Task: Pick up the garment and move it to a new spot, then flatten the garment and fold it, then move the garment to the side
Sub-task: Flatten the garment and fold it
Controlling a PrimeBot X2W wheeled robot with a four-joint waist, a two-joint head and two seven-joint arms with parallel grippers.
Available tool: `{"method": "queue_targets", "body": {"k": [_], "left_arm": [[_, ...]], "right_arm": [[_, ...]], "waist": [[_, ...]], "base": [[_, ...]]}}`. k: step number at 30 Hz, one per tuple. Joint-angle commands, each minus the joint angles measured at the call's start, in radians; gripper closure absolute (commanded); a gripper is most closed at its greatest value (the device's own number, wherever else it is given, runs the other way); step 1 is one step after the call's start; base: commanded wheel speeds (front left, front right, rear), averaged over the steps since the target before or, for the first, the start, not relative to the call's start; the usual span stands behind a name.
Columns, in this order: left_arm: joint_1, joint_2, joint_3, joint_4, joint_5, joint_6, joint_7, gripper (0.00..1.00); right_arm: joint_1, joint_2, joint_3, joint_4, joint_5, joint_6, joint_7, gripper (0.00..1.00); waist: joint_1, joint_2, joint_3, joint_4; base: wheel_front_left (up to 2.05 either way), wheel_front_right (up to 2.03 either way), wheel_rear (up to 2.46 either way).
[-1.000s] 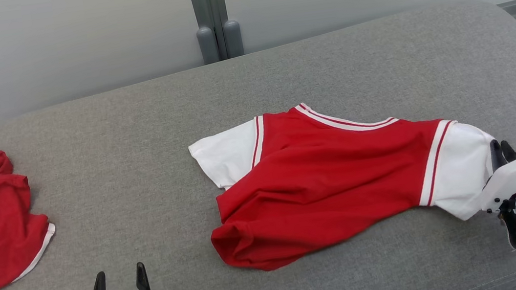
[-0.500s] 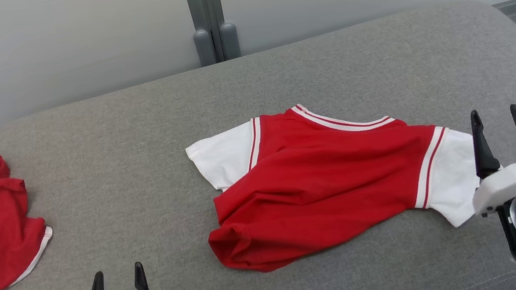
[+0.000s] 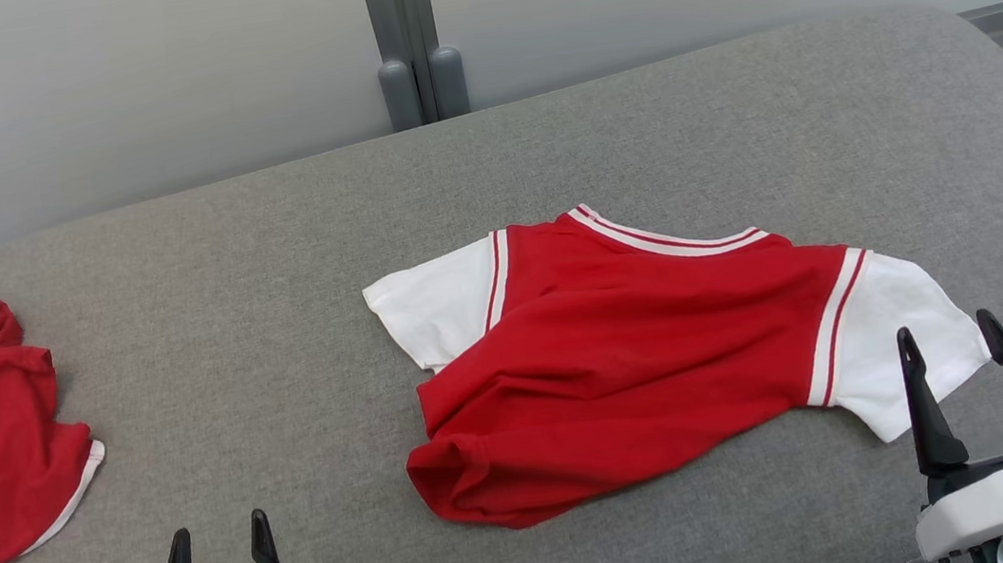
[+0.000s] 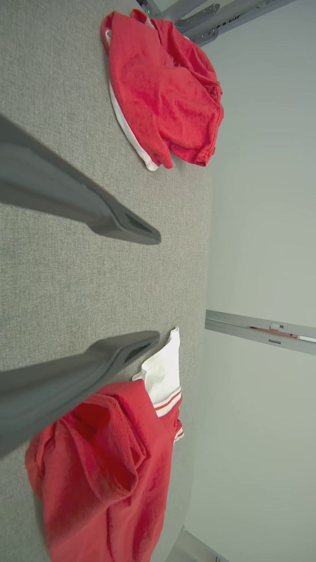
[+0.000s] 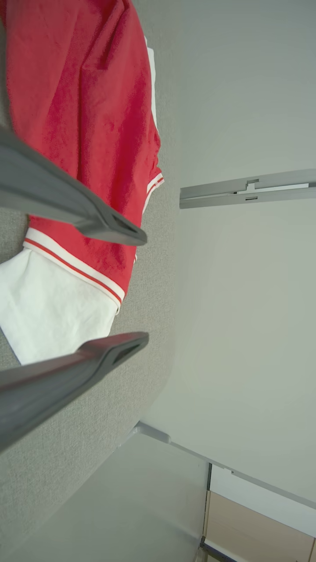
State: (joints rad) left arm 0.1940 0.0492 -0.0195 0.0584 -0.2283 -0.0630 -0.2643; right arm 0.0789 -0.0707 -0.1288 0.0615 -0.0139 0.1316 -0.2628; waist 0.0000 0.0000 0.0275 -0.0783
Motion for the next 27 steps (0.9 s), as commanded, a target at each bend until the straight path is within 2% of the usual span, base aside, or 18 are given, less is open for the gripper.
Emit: {"method": "queue_targets", "body": {"k": [1,14,23,27], "left_arm": [[0.006,0.002,0.004,0.0,0.007,-0.007,0.0,0.0],[0.025,0.002,-0.023,0.029,-0.002,-0.015,0.0,0.0],[-0.023,0.003,-0.202,0.115,-0.017,-0.067,0.0,0.0],[-0.081,0.035,-0.346,0.178,-0.055,-0.068,0.0,0.0]], "right_arm": [[0.017,0.005,0.009,-0.013,0.003,-0.002,-0.003,0.0],[0.059,0.015,0.092,0.053,0.049,-0.002,-0.003,0.0],[0.033,0.017,0.13,0.047,0.054,-0.002,-0.003,0.0],[0.019,0.018,0.148,0.044,0.051,-0.002,-0.003,0.0]], "waist": [[0.0,0.0,0.0,0.001],[0.0,0.0,-0.012,0.015],[0.0,0.0,-0.011,-0.007],[0.0,0.0,-0.001,-0.037]], "base": [[0.0,0.0,0.0],[0.0,0.0,0.0],[0.0,0.0,0.0],[0.0,0.0,0.0]]}}
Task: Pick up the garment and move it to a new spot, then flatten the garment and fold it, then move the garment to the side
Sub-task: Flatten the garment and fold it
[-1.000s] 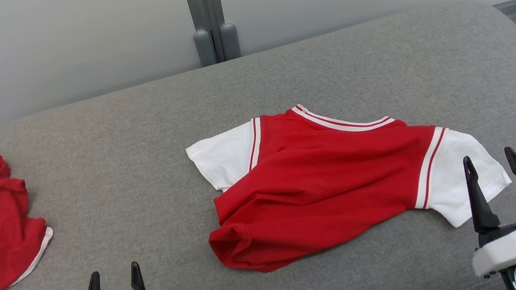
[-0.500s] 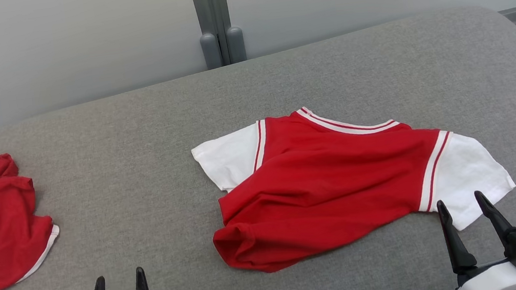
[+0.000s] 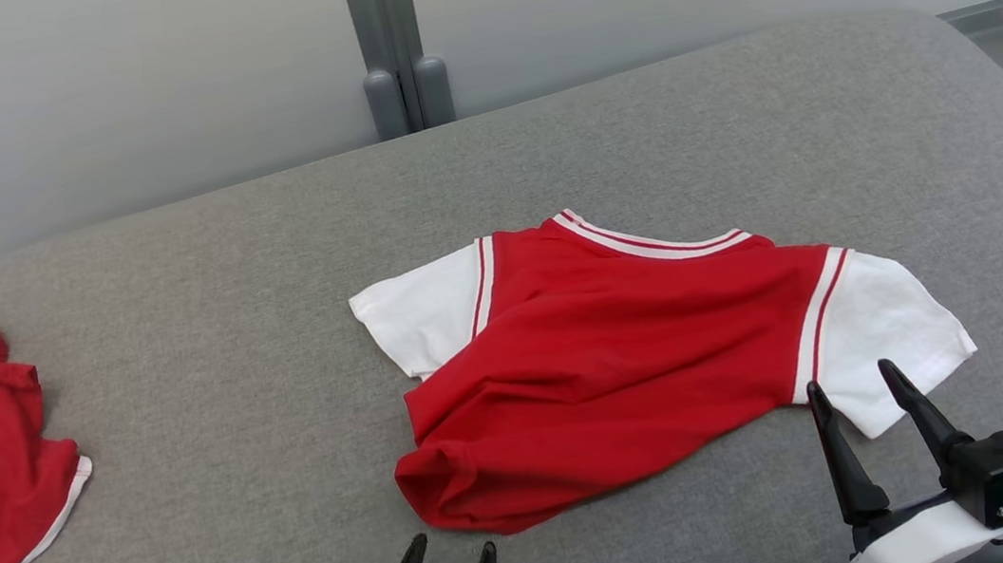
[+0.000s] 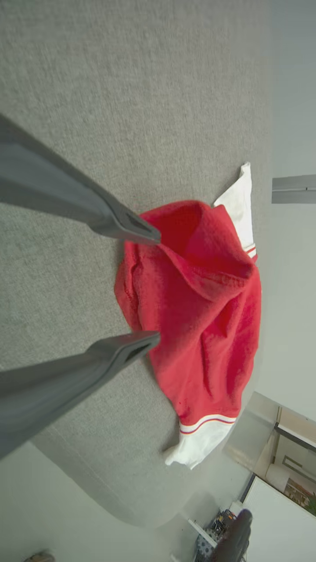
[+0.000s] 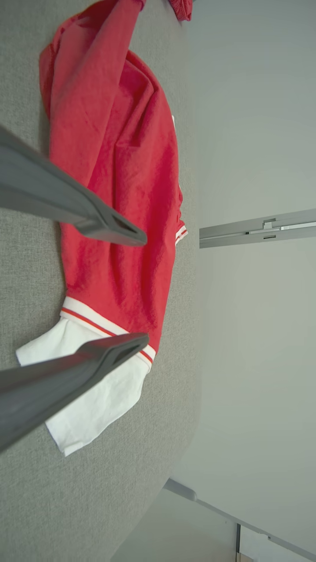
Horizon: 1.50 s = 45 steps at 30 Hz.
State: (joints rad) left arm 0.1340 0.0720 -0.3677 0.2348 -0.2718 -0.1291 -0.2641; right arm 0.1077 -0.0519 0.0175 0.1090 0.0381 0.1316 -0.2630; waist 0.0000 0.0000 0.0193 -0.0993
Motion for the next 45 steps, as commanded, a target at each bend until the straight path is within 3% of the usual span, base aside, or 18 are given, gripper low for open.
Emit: {"method": "queue_targets", "body": {"k": [1,7,20,22,23,25,28,32,34,38,45], "left_arm": [[-0.04,0.023,-0.025,0.018,-0.02,-0.001,0.0,0.0],[-0.132,0.042,-0.079,0.083,-0.045,-0.002,0.0,0.0],[-0.208,0.044,-0.026,0.207,-0.024,-0.002,0.0,0.0],[-0.219,0.048,-0.033,0.211,-0.032,-0.002,0.0,0.18],[-0.222,0.049,-0.036,0.213,-0.035,-0.002,0.0,0.51],[-0.229,0.051,-0.04,0.219,-0.043,-0.002,0.0,0.9],[-0.241,0.053,-0.045,0.233,-0.053,-0.002,0.0,1.0],[-0.248,0.066,-0.086,0.265,-0.116,-0.002,0.0,1.0],[-0.257,0.078,-0.115,0.261,-0.201,-0.002,0.006,1.0],[-0.271,0.164,-0.19,0.131,-0.447,-0.002,0.113,1.0],[-0.317,0.464,-0.187,-0.254,-0.787,-0.002,0.381,1.0]], "right_arm": [[-0.012,-0.001,0.008,-0.004,-0.001,-0.002,-0.003,0.0],[-0.017,0.0,0.023,-0.008,0.004,-0.002,-0.003,0.0],[-0.036,0.001,0.023,-0.012,0.032,-0.002,-0.003,0.0],[-0.037,0.001,0.023,-0.01,0.034,-0.002,-0.003,0.0],[-0.037,0.001,0.023,-0.009,0.035,-0.002,-0.003,0.0],[-0.041,0.001,0.021,-0.008,0.039,-0.002,-0.003,0.0],[-0.045,0.001,0.018,-0.008,0.042,-0.002,-0.003,0.0],[-0.041,0.001,0.017,-0.007,0.044,-0.002,-0.003,0.0],[-0.041,0.001,0.013,-0.004,0.047,-0.002,-0.003,0.0],[-0.034,0.001,0.006,0.0,0.051,-0.002,-0.003,0.0],[-0.016,0.001,0.006,0.013,0.059,-0.002,-0.003,0.0]], "waist": [[0.0,0.0,0.01,-0.024],[0.0,0.0,0.033,-0.065],[0.0,0.0,0.059,-0.122],[0.0,0.0,0.063,-0.126],[0.0,0.0,0.065,-0.127],[0.0,0.0,0.07,-0.13],[0.0,0.0,0.075,-0.132],[0.0,0.0,0.076,-0.133],[0.0,0.0,0.074,-0.133],[0.0,0.0,0.068,-0.127],[0.0,0.0,0.048,-0.11]], "base": [[0.0,0.0,0.0],[0.0,0.0,0.0],[0.0,0.0,0.0],[0.0,0.0,0.0],[0.0,0.0,0.0],[0.0,0.0,0.0],[0.0,0.0,0.0],[0.0,0.0,0.0],[0.0,0.0,0.0],[0.0,0.0,0.0],[0.0,0.0,0.0]]}}
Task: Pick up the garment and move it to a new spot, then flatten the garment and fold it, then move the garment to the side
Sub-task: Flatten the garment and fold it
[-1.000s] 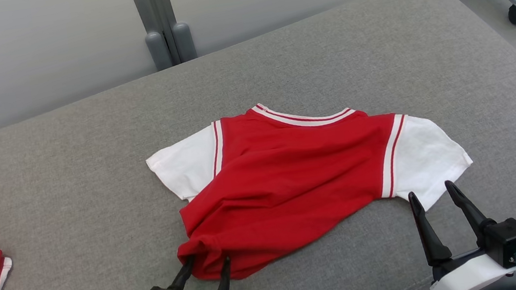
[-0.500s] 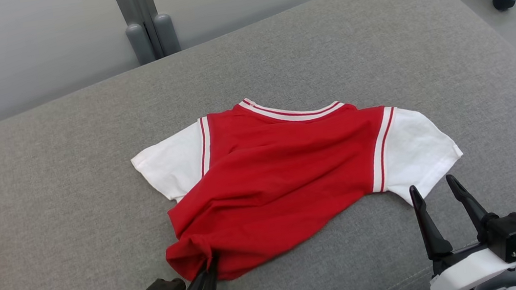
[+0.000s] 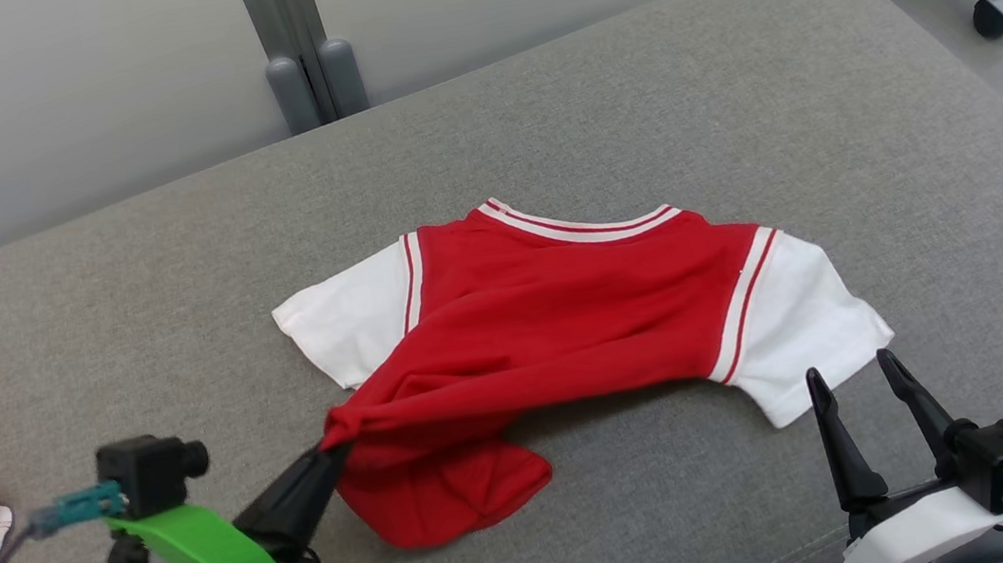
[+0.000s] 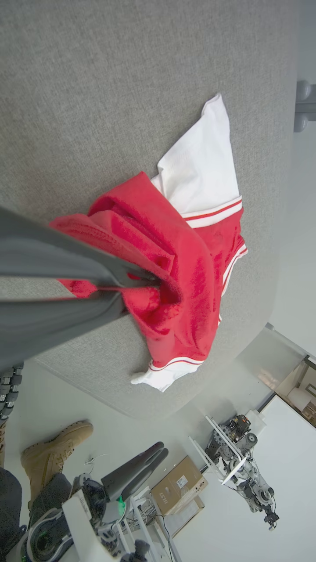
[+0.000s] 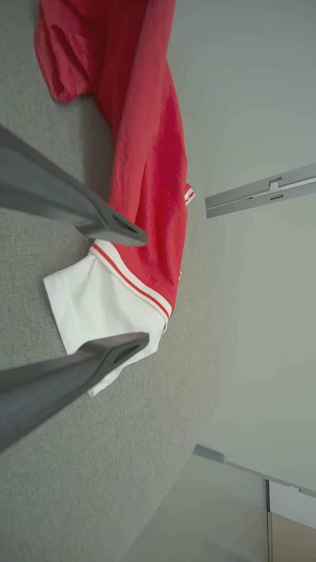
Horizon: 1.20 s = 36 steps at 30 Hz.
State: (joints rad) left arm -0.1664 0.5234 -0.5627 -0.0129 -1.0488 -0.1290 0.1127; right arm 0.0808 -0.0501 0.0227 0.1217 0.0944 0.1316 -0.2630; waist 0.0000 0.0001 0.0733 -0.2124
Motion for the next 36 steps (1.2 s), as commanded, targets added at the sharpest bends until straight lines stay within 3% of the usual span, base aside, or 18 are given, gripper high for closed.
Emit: {"method": "queue_targets", "body": {"k": [1,9,13,18,26,36], "left_arm": [[-0.022,0.047,0.019,-0.045,-0.049,-0.003,0.038,1.0],[-0.041,0.282,0.139,-0.273,-0.353,0.017,0.291,1.0],[-0.027,0.37,0.168,-0.31,-0.421,0.052,0.373,1.0],[0.069,0.436,0.157,-0.401,-0.512,0.073,0.447,1.0],[0.217,0.452,0.18,-0.489,-0.624,0.117,0.407,1.0],[0.037,0.308,0.183,-0.272,-0.604,0.171,0.354,1.0]], "right_arm": [[0.012,-0.001,0.003,0.003,0.004,-0.002,-0.003,0.0],[0.019,-0.001,0.005,0.016,0.02,-0.002,-0.003,0.0],[0.028,-0.001,-0.002,0.017,0.026,-0.002,-0.003,0.0],[0.036,-0.001,-0.008,0.017,0.029,-0.002,-0.003,0.0],[0.028,-0.001,-0.024,0.01,0.026,-0.002,-0.003,0.0],[-0.075,-0.001,0.012,0.006,0.024,-0.002,-0.003,0.0]], "waist": [[0.0,-0.0001,-0.01,0.003],[0.0,-0.0001,-0.032,-0.014],[0.0,-0.0001,-0.034,-0.016],[0.0,-0.0001,-0.032,-0.02],[0.0,-0.0001,-0.003,0.019],[0.0,-0.0001,0.102,0.045]], "base": [[0.0,0.0,0.0],[0.0,0.0,0.0],[0.0,0.0,0.0],[0.0,0.0,0.0],[0.0,0.0,0.0],[0.0,0.0,0.0]]}}
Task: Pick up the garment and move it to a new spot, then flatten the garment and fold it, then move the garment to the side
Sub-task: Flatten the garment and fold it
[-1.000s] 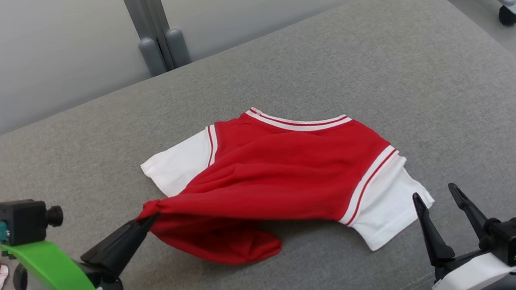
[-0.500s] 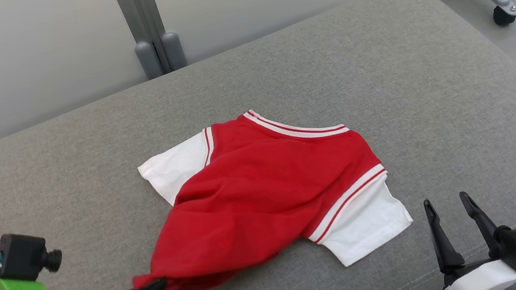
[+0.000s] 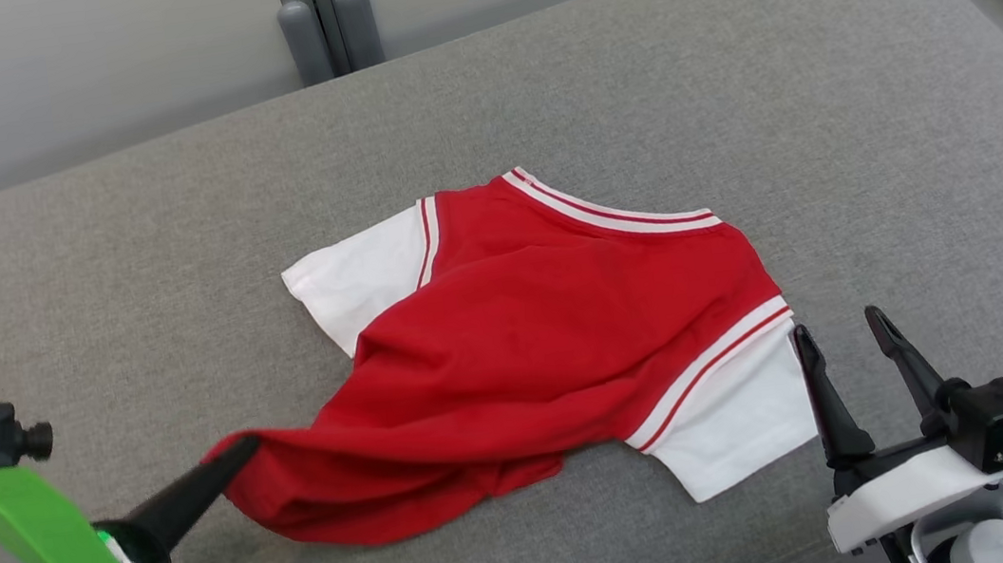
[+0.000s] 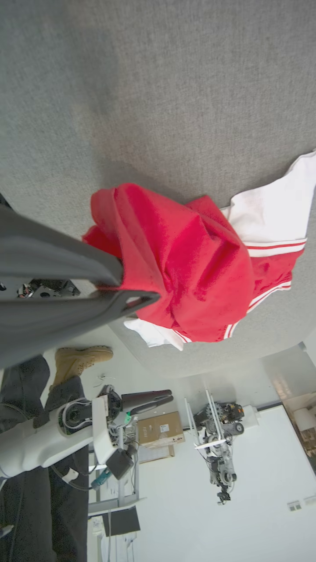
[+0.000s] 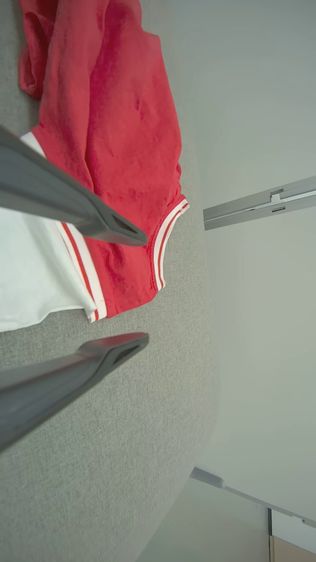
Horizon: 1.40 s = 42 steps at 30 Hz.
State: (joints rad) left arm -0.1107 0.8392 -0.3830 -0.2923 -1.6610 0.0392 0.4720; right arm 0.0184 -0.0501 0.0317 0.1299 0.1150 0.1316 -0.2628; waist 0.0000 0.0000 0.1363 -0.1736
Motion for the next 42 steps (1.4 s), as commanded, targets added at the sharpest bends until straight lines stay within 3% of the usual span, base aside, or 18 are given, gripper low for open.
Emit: {"method": "queue_targets", "body": {"k": [1,5,12,18,19,20,21,22,30,33,38,42], "left_arm": [[-0.055,-0.032,0.0,0.046,0.012,0.016,-0.008,1.0],[-0.177,-0.099,-0.023,0.18,0.035,0.052,-0.008,1.0],[-0.346,-0.164,-0.025,0.398,0.089,0.092,-0.036,1.0],[-0.404,-0.202,-0.026,0.517,0.105,0.071,-0.056,1.0],[-0.405,-0.205,-0.028,0.527,0.107,0.064,-0.06,0.9],[-0.404,-0.209,-0.024,0.542,0.11,0.059,-0.07,0.65],[-0.399,-0.214,-0.02,0.549,0.107,0.05,-0.079,0.4],[-0.392,-0.217,-0.016,0.554,0.107,0.04,-0.09,0.0],[-0.23,-0.196,0.0,0.459,0.225,-0.006,-0.3,0.0],[-0.147,-0.181,-0.018,0.378,0.301,0.029,-0.386,0.0],[-0.028,-0.23,-0.07,0.24,0.384,0.104,-0.484,0.0],[0.027,-0.294,-0.14,0.199,0.406,0.13,-0.499,0.0]], "right_arm": [[-0.023,0.0,0.009,-0.001,0.005,-0.002,-0.003,0.0],[-0.052,-0.001,0.025,0.001,0.018,-0.002,-0.003,0.0],[-0.068,-0.001,0.032,0.009,0.035,-0.002,-0.003,0.0],[-0.069,-0.001,0.028,0.017,0.036,-0.002,-0.003,0.0],[-0.068,-0.001,0.027,0.018,0.036,-0.002,-0.003,0.0],[-0.066,-0.001,0.024,0.019,0.035,-0.002,-0.003,0.0],[-0.064,-0.001,0.021,0.02,0.033,-0.002,-0.003,0.0],[-0.062,-0.001,0.018,0.022,0.031,-0.002,-0.003,0.0],[-0.031,-0.001,-0.005,0.017,0.032,-0.002,-0.003,0.0],[-0.016,0.0,-0.012,0.014,0.028,-0.002,-0.003,0.0],[0.001,-0.001,-0.022,0.012,0.016,-0.002,-0.003,0.0],[0.001,-0.001,-0.024,0.007,0.002,-0.002,-0.003,0.0]], "waist": [[0.0,0.0,0.052,0.004],[0.0,0.0,0.098,-0.015],[0.0,0.0,0.151,-0.055],[0.0,0.0,0.158,-0.07],[0.0,0.0,0.156,-0.07],[0.0,0.0,0.153,-0.069],[0.0,0.0,0.148,-0.067],[0.0,0.0,0.143,-0.065],[0.0,0.0,0.091,-0.038],[0.0,0.0,0.078,-0.016],[0.0,0.0,0.062,0.023],[0.0,0.0,0.056,0.045]], "base": [[0.0,0.0,0.0],[0.0,0.0,0.0],[0.0,0.0,0.0],[0.0,0.0,0.0],[0.0,0.0,0.0],[0.0,0.0,0.0],[0.0,0.0,0.0],[0.0,0.0,0.0],[0.0,0.0,0.0],[0.0,0.0,0.0],[0.0,0.0,0.0],[0.0,0.0,0.0]]}}
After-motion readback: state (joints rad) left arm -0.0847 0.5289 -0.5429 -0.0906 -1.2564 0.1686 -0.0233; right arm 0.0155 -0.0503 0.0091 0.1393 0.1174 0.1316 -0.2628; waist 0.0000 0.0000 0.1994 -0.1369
